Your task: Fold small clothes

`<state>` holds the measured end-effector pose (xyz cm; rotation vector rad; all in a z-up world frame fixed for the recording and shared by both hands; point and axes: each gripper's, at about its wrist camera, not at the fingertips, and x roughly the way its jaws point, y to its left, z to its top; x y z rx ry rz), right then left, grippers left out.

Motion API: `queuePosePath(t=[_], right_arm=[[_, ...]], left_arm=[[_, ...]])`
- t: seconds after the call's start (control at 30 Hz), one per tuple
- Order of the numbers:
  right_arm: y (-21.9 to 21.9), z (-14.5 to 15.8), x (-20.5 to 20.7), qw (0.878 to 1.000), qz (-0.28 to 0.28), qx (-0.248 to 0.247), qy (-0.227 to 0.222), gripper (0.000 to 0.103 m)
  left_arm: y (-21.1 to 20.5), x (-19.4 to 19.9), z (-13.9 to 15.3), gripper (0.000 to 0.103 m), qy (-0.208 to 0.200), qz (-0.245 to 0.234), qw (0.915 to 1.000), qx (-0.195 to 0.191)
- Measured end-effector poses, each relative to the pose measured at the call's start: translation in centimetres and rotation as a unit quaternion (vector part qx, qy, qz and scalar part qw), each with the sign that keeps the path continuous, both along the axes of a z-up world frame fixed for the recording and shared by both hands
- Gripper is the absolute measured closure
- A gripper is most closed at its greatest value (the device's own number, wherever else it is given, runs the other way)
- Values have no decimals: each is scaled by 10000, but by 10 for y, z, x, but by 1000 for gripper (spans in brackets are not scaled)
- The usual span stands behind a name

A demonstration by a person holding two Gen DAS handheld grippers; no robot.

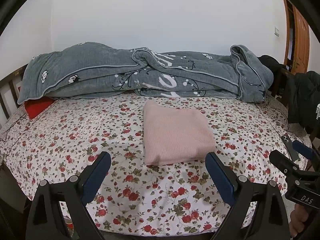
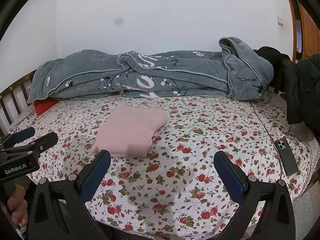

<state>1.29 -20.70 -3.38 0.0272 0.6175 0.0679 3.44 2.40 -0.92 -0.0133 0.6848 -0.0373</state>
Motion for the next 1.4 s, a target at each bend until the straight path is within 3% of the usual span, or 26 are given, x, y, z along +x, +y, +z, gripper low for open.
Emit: queuePosePath(t=[1.4], right_arm=[[0,7,-5,10000,-45,50,-74,2]], left_arm=[[4,-6,6,7,-47,95,9999,-14]])
